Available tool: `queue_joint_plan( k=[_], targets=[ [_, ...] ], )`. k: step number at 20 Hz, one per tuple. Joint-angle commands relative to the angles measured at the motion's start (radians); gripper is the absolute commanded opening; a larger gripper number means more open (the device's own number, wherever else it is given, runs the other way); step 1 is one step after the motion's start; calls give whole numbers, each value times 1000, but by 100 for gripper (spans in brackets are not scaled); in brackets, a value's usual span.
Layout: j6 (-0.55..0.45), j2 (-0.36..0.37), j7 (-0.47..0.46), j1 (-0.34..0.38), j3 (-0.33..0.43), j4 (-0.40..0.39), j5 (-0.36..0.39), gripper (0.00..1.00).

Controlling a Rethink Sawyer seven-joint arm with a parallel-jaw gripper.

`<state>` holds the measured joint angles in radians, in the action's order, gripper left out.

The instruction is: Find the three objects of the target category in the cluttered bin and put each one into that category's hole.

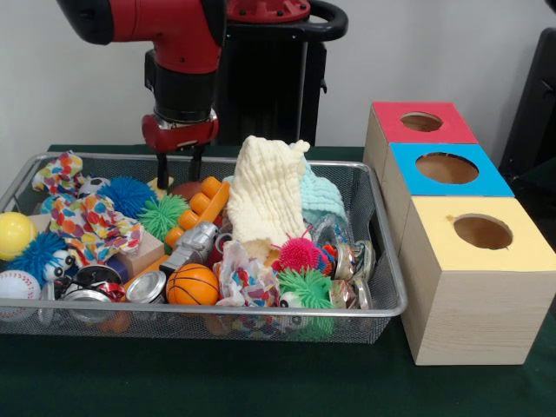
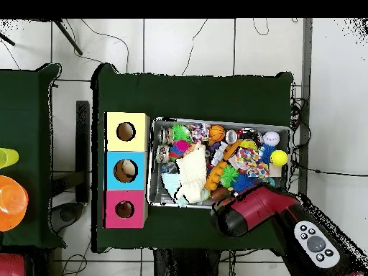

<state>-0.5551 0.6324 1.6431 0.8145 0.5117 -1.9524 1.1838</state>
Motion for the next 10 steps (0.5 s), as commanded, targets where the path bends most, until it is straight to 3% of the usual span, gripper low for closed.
queue_joint_plan(
  k=[1,4,6,10],
  targets=[
    [-12,-29,-215,4,-34,38,109,100],
    [-1,17,-192,-22,-63,51,187,100],
    [-9,8,-235,-2,-53,62,178,100],
    [-12,4,-188,-28,-66,62,203,100]
  ],
)
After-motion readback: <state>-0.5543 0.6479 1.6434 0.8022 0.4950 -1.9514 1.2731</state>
